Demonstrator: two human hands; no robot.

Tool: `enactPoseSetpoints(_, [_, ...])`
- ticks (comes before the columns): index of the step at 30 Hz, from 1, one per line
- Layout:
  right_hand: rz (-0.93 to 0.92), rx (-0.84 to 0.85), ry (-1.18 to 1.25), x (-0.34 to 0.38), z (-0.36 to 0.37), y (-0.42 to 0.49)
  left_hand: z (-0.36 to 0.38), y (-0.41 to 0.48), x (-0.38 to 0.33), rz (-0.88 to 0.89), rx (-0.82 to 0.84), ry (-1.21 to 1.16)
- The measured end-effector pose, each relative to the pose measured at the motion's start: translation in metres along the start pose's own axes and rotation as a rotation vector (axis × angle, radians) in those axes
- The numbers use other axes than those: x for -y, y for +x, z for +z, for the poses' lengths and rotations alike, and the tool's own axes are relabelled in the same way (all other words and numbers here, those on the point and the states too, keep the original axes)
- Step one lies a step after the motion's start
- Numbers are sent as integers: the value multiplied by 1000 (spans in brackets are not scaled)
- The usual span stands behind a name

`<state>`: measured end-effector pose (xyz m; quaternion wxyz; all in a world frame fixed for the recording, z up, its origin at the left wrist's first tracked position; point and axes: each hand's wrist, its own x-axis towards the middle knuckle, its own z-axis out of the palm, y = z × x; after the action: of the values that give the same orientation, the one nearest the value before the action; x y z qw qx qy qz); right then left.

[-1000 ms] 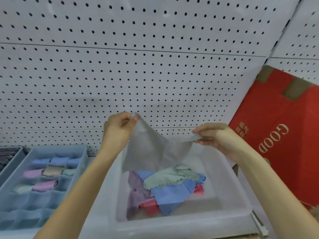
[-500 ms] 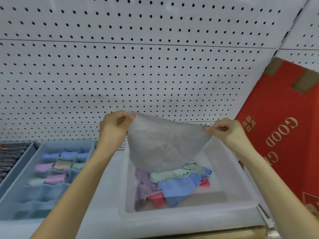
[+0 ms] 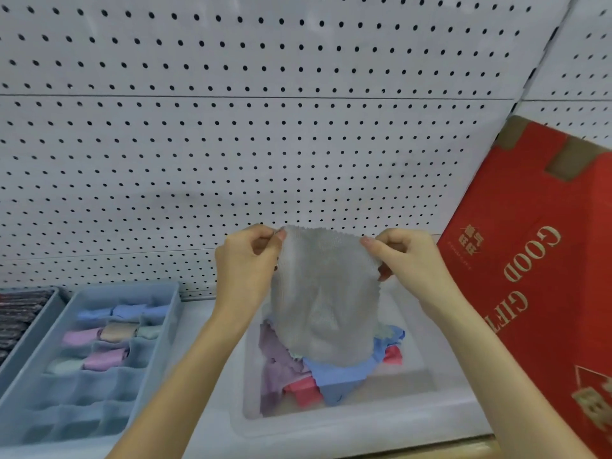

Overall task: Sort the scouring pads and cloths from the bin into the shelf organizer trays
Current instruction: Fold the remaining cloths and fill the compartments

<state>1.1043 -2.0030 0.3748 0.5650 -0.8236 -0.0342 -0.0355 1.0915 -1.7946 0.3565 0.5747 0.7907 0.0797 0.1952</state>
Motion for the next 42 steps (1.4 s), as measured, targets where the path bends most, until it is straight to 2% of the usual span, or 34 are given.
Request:
enactPoseSetpoints(5, [-76,77,69,14,32,-10,12,-15,-11,-8,149,-154])
enactPoseSetpoints(10, [-154,-144,108,18,52,-14,17,-21,-14,35,141,-230])
enactPoseSetpoints(14, [-162,-231,138,14,56,-16,20,-25,-12,37,133,-226])
enactPoseSetpoints(20, [-160,-200,176,12,49,-15,20,-20,-7,82,92,-127])
enactPoseSetpoints(23, [-53,-96,424,5,29,-10,9,-11,-10,-31,87,-362])
enactPoseSetpoints(25, [-18,93,658,-3,9,-9,-4,-5,-10,-69,206,-561])
enactPoseSetpoints(28, [-108,438,839,-13,-15,-5,-24,8,-6,-1,554,-812])
enactPoseSetpoints(30, [-159,567,876,-14,-19,-1,-23,17,-3,21,817,-987])
enactPoseSetpoints(32, [-168,610,839,-12,-12,6,-7,20,0,1,935,-1030])
enactPoseSetpoints(36, [-151,520,736,-2,11,16,33,16,-8,-54,890,-884])
enactPoseSetpoints(39, [-242,413,726,7,17,12,44,15,-12,-66,786,-940])
enactPoseSetpoints(42, [-324,300,645,17,18,5,47,13,-16,-63,778,-988])
